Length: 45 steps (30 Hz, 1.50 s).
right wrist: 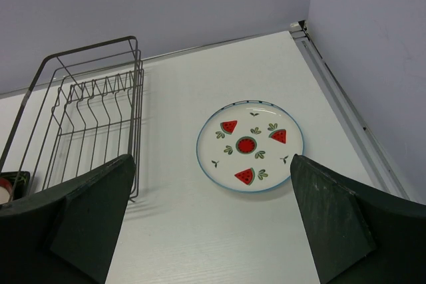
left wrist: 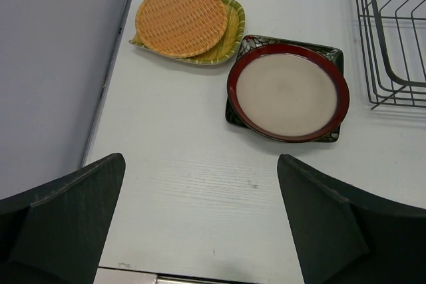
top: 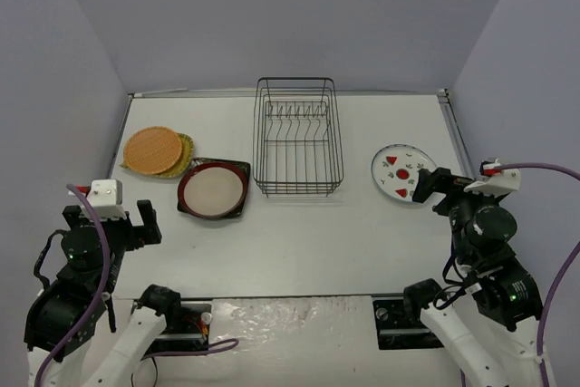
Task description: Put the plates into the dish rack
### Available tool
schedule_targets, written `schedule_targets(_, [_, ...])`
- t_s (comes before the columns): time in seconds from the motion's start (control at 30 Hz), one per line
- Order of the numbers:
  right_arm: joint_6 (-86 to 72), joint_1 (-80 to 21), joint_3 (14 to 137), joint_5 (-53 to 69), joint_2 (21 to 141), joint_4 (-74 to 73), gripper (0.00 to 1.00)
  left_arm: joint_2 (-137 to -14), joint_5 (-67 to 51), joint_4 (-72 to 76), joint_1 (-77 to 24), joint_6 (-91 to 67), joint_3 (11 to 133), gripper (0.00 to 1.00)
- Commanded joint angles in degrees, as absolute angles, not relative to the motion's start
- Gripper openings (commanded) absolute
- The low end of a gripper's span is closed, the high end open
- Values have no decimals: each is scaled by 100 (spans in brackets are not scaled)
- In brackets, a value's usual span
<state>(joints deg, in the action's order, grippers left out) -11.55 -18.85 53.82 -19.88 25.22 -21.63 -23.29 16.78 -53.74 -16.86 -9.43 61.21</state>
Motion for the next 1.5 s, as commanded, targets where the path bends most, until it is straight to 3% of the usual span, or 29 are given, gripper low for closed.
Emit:
schedule_targets(0.0, [-1227, -1916, 5454, -1890, 2746, -1839, 100, -2596, 1577, -5033, -1705, -1016, 6232, 97])
schedule_targets(0.2, [-1770, -1916, 5326, -1912, 3190, -1810, 100, -2805, 1589, -4728, -1705, -1187, 6099, 97])
schedule_targets(0.57, [-2443, -1817, 5378, -1988, 5389, -1462, 100, -3718, 1193, -4402, -1696, -1566, 5923, 97])
schedule_targets(0.9, [-2719, 125, 5541, 594, 6766, -279, 100, -3952, 1168, -3786, -1694, -1677, 5264, 97])
schedule_targets(1.47, [-3417, 2103, 4774, 753, 7201, -393, 98, -3872, 1176, -2819, -1687, -1394, 4809, 97])
